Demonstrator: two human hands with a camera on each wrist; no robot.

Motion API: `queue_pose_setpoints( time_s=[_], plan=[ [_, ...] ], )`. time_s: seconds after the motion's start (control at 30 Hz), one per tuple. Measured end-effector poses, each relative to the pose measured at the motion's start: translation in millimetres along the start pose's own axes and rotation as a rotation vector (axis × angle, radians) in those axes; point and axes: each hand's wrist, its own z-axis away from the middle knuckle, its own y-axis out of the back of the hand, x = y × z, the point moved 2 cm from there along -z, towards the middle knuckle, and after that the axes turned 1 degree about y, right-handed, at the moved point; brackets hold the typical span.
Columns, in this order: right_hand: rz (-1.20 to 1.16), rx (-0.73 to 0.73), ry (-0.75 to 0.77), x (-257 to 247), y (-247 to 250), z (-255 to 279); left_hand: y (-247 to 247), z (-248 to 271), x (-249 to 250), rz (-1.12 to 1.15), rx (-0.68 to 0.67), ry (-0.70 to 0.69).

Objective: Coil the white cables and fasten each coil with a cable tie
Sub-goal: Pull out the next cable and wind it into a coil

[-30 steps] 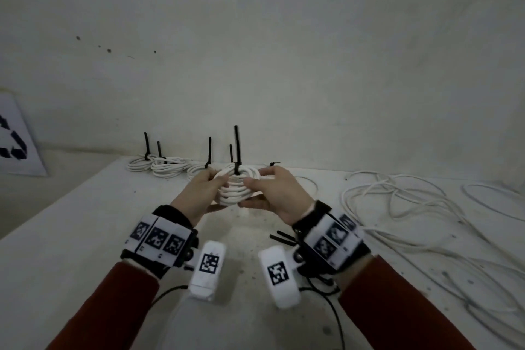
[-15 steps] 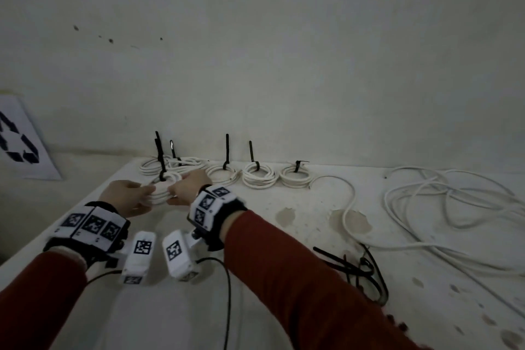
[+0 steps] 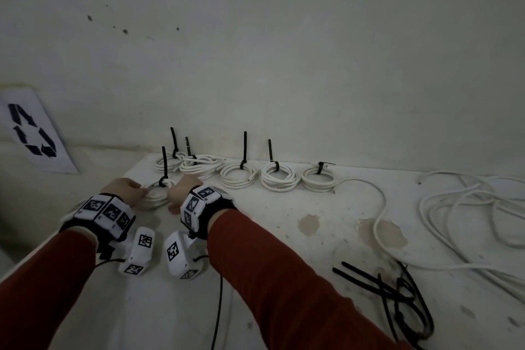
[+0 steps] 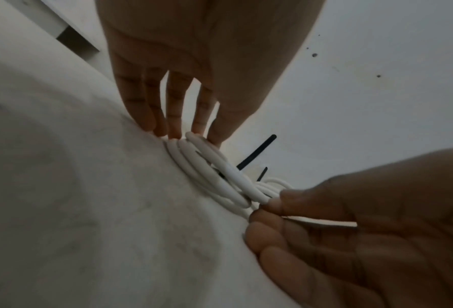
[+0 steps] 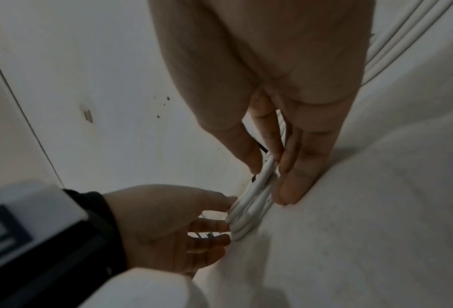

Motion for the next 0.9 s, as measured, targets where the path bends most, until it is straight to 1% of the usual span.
queue_pose_setpoints(
  time_s=[0.03,0.1,0.17,0.2,0.27,0.33,0.47,0.57,0.63,0.67,0.73,0.8,0.9],
  plan=[
    [0.0,-0.006,0.004,-1.6,5.0,5.0,0.4,1.7,2.2,-0.037,0.0,-0.002],
    [-0.009,-0.057,0.019,-6.1,16.1,19.6,1.8,9.6,10.8,-0.085,0.043,0.004],
    [-0.037,-0.085,0.042,-7.5,31.1,36.5,3.2,22.3,24.3,-0.166,0.125,-0.032],
    [-0.05,-0.081,0.046,-8.4,39.8,48.8,3.5,32.1,33.4,-0.205,0.18,-0.072],
    [-0.089,-0.056,0.048,-6.9,60.3,76.7,0.8,53.9,55.6,-0.19,0.271,-0.187],
    [-0.058,0.008,0.085,1.5,88.2,106.8,-6.9,81.2,82.5,-0.133,0.294,-0.352],
    [0.154,0.181,0.145,29.6,157.6,170.1,-31.1,138.8,131.8,-0.028,0.191,-0.735],
    [0.345,0.335,0.115,59.4,217.8,214.5,-50.0,182.9,162.3,-0.006,0.133,-0.889],
    [0.58,0.379,0.005,81.5,255.1,245.0,-64.1,211.6,181.6,0.007,0.104,-0.974],
    [0.693,0.373,-0.075,92.5,270.4,258.7,-70.8,224.7,189.9,0.0,0.088,-1.015],
    [0.899,0.309,-0.238,111.3,294.3,283.2,-84.4,246.2,204.6,-0.029,0.024,-1.081],
    [1.001,0.215,-0.352,124.6,308.6,302.3,-97.4,264.3,218.0,-0.054,-0.05,-1.135],
    [1.032,0.068,-0.383,135.0,316.8,322.7,-115.8,290.3,236.9,-0.119,-0.126,-1.208]
  ],
)
